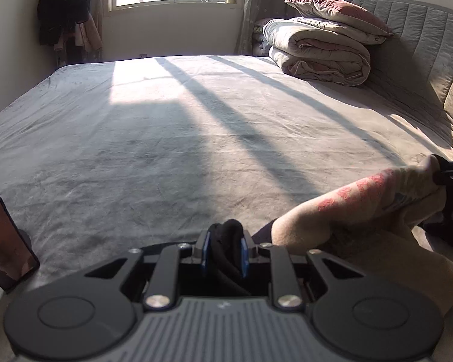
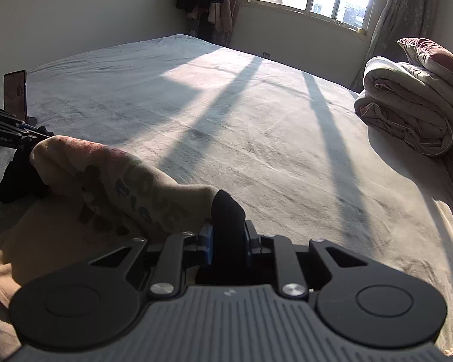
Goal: Fold clothes
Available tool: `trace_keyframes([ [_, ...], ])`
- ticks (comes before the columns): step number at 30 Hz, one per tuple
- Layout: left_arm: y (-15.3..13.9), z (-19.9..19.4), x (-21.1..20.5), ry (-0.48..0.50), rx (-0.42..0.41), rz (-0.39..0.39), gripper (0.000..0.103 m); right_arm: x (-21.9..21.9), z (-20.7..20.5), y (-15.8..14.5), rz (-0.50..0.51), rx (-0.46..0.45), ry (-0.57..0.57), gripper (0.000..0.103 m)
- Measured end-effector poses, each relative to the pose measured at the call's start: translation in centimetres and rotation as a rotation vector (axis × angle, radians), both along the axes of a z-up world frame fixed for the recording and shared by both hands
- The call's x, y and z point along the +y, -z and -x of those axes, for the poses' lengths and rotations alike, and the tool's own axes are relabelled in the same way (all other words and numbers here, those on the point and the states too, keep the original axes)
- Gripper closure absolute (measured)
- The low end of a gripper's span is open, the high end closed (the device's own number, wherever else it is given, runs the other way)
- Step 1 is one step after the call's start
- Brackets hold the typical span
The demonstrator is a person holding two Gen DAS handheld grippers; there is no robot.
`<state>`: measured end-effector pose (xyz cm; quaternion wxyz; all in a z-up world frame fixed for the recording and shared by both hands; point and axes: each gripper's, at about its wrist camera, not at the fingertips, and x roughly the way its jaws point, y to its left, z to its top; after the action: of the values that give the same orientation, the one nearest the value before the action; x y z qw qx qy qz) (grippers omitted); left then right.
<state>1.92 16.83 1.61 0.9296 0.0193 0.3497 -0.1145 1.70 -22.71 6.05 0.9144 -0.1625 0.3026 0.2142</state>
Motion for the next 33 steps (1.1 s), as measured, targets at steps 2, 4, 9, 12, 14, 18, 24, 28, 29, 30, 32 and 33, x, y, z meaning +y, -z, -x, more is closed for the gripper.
trace_keyframes([
  [2, 0.4, 2.1, -0.2, 0.031, 0.02, 0.003, 0.083, -0.4, 1.9, 0.6, 0.016, 0.008, -0.022, 0.082],
  [4, 1.3, 4.0, -0.3, 0.055, 0.05, 0.005, 0.083, -0.6, 3.7, 1.5, 0.041, 0.029, -0.042, 0.082],
  [9, 3.7, 6.2, -0.6, 0.091, 0.122, 0.001, 0.083, -0.8, 6.4, 4.7, 0.107, 0.119, -0.068, 0.081],
  [12, 3.7, 6.5, -0.7, 0.098, 0.132, 0.003, 0.081, -0.8, 6.9, 6.1, 0.115, 0.177, -0.074, 0.079],
  [14, 3.0, 6.5, -0.8, 0.108, 0.133, -0.002, 0.078, -0.7, 7.0, 6.2, 0.113, 0.186, -0.067, 0.074],
  [18, 1.0, 6.9, -1.0, 0.157, 0.092, -0.003, 0.054, -1.4, 7.0, 4.6, 0.043, 0.204, -0.07, 0.05],
  [24, -0.4, 5.0, -0.9, 0.187, 0.061, 0.03, 0.04, -3.5, 6.2, 2.0, -0.183, 0.245, -0.029, 0.046],
  [28, 0.6, 2.0, -0.8, 0.179, 0.109, 0.07, 0.039, -3.7, 4.8, 1.9, -0.239, 0.246, 0.016, 0.046],
  [29, 0.8, 1.2, -0.8, 0.176, 0.122, 0.081, 0.039, -3.7, 4.5, 2.0, -0.245, 0.244, 0.025, 0.046],
  [30, 1.2, 0.4, -0.7, 0.172, 0.141, 0.097, 0.039, -3.6, 4.2, 2.1, -0.247, 0.251, 0.026, 0.046],
  [32, 2.0, -0.9, -0.5, 0.17, 0.179, 0.125, 0.039, -3.4, 3.9, 2.6, -0.25, 0.27, 0.02, 0.047],
  [33, 2.5, -1.6, -0.5, 0.169, 0.207, 0.142, 0.04, -3.2, 3.8, 2.9, -0.25, 0.279, 0.016, 0.047],
])
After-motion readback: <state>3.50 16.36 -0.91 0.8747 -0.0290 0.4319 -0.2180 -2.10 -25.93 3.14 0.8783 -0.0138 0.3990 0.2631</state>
